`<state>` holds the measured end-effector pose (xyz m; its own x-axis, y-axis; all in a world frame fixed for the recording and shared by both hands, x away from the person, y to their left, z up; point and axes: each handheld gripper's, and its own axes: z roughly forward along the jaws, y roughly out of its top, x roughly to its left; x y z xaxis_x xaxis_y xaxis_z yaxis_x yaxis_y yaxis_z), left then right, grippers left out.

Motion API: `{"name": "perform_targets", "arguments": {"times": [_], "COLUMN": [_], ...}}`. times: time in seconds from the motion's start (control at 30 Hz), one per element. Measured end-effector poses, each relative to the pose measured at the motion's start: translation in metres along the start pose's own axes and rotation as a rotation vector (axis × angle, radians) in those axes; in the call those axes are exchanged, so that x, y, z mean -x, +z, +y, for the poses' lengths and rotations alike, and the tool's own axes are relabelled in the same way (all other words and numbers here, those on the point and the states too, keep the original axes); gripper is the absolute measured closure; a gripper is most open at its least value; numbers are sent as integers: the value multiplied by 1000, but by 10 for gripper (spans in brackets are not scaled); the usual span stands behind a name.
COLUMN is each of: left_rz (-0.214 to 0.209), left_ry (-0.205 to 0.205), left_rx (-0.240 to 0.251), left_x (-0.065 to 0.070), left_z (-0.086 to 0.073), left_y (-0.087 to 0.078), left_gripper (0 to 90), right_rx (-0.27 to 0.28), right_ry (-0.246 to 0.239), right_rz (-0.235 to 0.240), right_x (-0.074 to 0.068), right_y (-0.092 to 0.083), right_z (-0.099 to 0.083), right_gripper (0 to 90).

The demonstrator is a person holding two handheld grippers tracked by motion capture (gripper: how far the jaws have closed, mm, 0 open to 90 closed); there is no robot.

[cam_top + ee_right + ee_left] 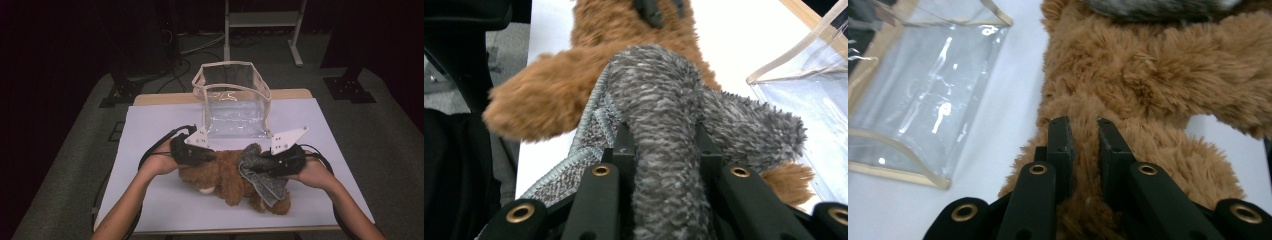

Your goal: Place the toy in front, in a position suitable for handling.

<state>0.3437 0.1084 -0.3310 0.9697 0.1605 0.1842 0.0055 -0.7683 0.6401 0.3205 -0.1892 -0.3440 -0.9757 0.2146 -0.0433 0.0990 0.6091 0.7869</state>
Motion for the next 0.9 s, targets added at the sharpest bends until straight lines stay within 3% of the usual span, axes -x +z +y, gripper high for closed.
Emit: {"name": "perform_targets", "arguments": {"times": [0.1, 0.27, 0.53, 0.73, 0.9], "left_rz": [-13, -48, -97, -118, -131], "left_ry": [-22, -72, -71, -92, -105], "left_rx": [14, 42, 72, 95, 67], "left_x": [4, 10, 15, 11, 12], "left_z": [-8, -20, -26, -32, -36], "left_y": [2, 2, -4, -14, -11], "left_gripper": [766, 696, 590, 536, 541], "right_rx": [2, -21, -26, -26, -30], "right_ry": [30, 24, 0, 3, -2], "right_rz": [16, 47, 58, 55, 55], "right_x": [4, -3, -21, -25, -26], "right_y": [7, 16, 17, 15, 15], "right_z": [-2, -8, -20, -26, -26], "right_gripper": [711, 718, 722, 722, 723]}}
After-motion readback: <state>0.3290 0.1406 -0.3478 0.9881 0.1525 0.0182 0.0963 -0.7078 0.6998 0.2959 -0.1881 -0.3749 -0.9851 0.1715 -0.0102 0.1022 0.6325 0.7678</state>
